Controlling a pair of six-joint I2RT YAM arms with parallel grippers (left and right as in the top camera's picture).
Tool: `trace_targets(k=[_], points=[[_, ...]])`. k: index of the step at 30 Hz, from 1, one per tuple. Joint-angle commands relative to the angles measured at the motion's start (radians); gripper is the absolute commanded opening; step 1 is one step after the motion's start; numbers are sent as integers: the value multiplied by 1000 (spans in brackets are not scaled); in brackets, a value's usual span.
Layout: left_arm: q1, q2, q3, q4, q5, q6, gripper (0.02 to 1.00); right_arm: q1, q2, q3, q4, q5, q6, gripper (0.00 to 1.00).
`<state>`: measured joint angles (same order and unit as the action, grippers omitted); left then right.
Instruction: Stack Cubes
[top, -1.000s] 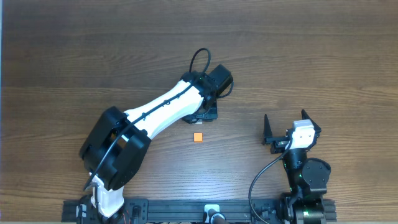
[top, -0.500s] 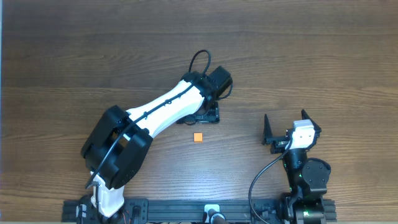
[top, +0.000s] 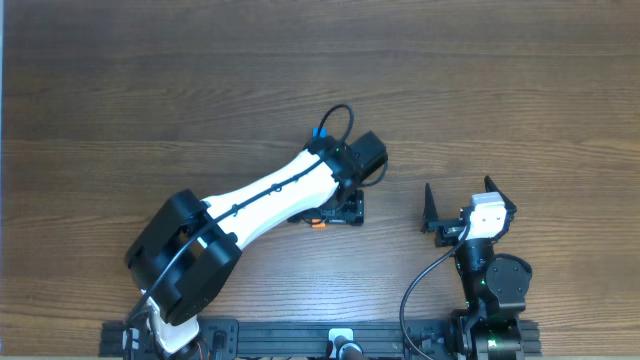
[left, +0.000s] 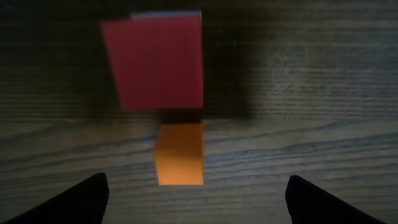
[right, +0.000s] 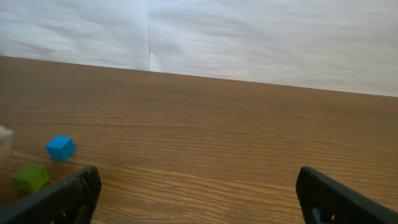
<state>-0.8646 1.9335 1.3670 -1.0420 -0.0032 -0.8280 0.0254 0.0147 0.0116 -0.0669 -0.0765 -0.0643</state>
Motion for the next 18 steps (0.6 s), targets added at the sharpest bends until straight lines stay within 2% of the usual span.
trace_targets(k=[1, 6, 11, 14, 18], points=[[5, -18, -68, 39, 48, -26, 915, -5, -9, -6, -3, 3, -4, 993], [5, -18, -96, 61, 47, -44, 910, -5, -9, -6, -3, 3, -4, 993], [6, -18, -100, 85, 42, -56, 752, -5, -9, -6, -3, 3, -4, 993], [10, -18, -107, 85, 27, -75, 702, -5, -9, -6, -3, 3, -4, 993], [19, -18, -118, 90, 16, -79, 689, -5, -9, -6, -3, 3, -4, 991]])
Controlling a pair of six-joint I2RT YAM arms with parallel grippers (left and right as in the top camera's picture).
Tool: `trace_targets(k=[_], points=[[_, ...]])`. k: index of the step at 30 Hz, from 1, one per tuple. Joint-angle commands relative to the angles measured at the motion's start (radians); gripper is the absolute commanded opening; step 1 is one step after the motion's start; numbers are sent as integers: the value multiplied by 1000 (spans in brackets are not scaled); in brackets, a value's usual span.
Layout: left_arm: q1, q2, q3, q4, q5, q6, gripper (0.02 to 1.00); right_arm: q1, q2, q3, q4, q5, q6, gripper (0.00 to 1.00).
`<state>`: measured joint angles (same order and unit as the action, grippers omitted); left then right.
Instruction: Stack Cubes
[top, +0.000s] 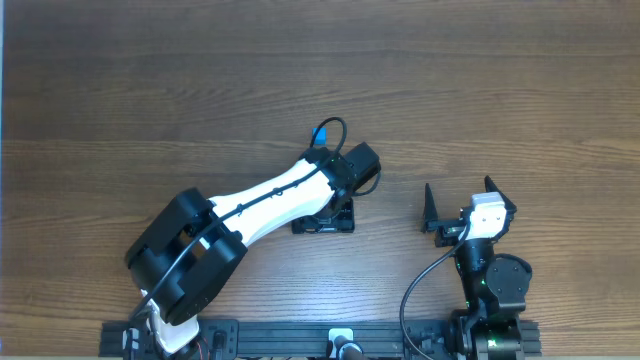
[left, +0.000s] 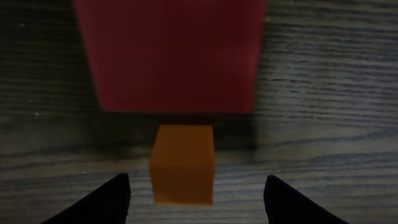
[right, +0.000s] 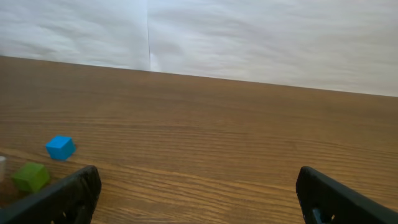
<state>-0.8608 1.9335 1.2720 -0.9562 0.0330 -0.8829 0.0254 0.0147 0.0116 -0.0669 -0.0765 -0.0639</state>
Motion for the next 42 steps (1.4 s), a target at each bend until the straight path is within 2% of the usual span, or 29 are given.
trace_targets(k=[1, 15, 20, 22, 26, 33, 37, 42], points=[[17, -18, -25, 3, -23, -31, 684, -5, -9, -6, -3, 3, -5, 991], [26, -18, -31, 9, -50, -42, 443, -5, -9, -6, -3, 3, -5, 991], [25, -18, -31, 11, -49, -42, 318, -5, -9, -6, -3, 3, -5, 993], [25, -18, -31, 13, -49, -42, 220, -5, -9, -6, -3, 3, -5, 993], [25, -18, -31, 15, -50, -42, 119, -5, -9, -6, -3, 3, -5, 993], [25, -70, -30, 14, -52, -37, 40, -5, -9, -6, -3, 3, -5, 991], [26, -146, -10, 2, -61, 5, 40, -5, -9, -6, -3, 3, -5, 991], [44, -167, 123, -117, -67, 50, 38, -5, -9, -6, -3, 3, -5, 993]])
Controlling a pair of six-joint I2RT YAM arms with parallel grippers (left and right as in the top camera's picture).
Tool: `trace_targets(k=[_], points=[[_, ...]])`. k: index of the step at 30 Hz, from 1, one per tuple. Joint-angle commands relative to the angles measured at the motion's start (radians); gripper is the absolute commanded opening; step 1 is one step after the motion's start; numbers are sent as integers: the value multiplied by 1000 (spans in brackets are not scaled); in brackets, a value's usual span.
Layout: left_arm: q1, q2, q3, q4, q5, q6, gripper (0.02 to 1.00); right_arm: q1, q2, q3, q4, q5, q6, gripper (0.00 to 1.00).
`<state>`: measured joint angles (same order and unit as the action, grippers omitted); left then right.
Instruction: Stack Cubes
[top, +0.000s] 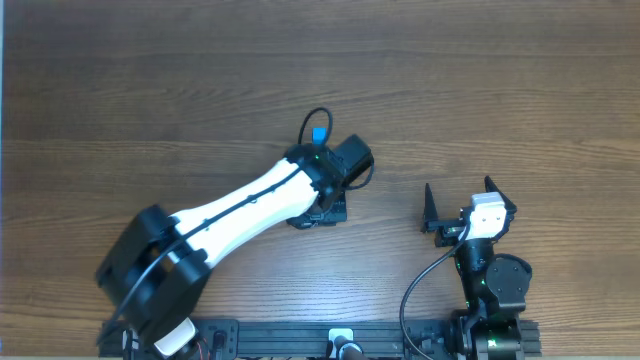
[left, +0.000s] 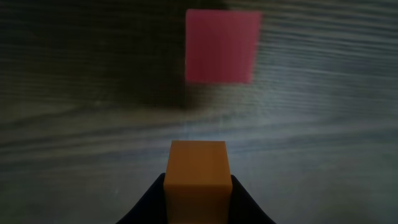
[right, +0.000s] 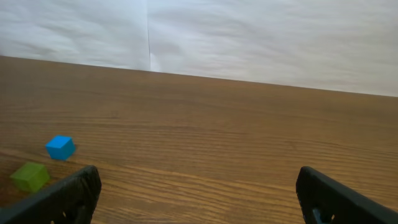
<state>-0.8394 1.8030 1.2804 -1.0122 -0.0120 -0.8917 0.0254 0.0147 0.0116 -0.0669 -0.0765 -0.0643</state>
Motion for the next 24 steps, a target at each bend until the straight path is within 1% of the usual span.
trace_targets(k=[1, 5, 11, 24], points=[[28, -36, 141, -79, -23, 68, 38, -5, -9, -6, -3, 3, -4, 993], [55, -33, 198, -103, -23, 89, 36, -5, -9, -6, -3, 3, -4, 993], [95, 16, 217, -103, -16, 118, 38, -5, -9, -6, -3, 3, -4, 991], [97, 89, 217, -68, -17, 126, 40, -5, -9, -6, -3, 3, -4, 993]])
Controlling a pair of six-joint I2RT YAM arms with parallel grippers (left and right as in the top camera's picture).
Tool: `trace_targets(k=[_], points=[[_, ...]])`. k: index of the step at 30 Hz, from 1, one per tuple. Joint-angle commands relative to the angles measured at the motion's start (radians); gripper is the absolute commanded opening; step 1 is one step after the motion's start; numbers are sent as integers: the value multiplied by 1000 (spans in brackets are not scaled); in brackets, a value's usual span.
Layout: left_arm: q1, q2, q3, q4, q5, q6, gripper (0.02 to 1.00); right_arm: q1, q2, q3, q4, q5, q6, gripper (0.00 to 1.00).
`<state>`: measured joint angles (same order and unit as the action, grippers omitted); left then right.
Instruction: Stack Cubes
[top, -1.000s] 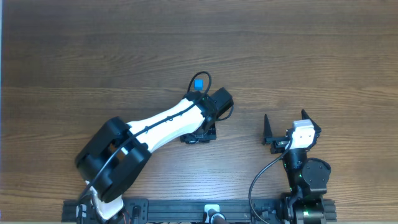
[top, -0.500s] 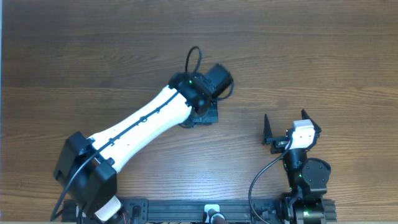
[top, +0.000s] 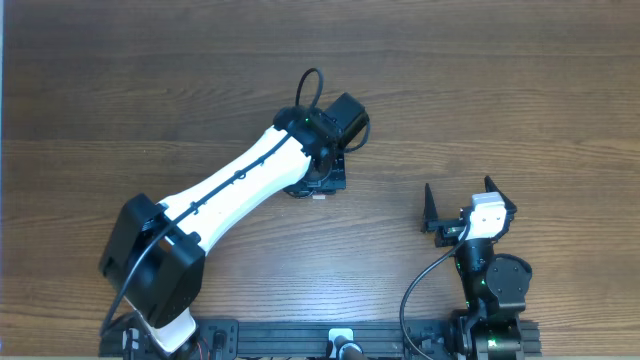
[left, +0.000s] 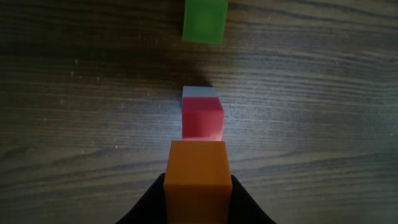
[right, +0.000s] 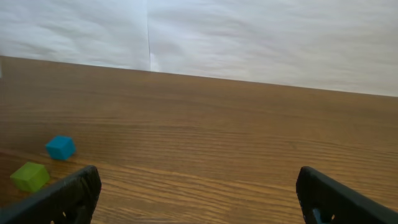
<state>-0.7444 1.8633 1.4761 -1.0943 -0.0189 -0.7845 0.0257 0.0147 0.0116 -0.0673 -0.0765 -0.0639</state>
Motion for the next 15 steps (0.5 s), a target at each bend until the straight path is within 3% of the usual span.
trace_targets(k=[1, 15], points=[[2, 33, 21, 20, -10, 19, 40, -5, -9, -6, -3, 3, -5, 993], [2, 71, 21, 37, -36, 18, 40, -5, -9, -6, -3, 3, -5, 993]])
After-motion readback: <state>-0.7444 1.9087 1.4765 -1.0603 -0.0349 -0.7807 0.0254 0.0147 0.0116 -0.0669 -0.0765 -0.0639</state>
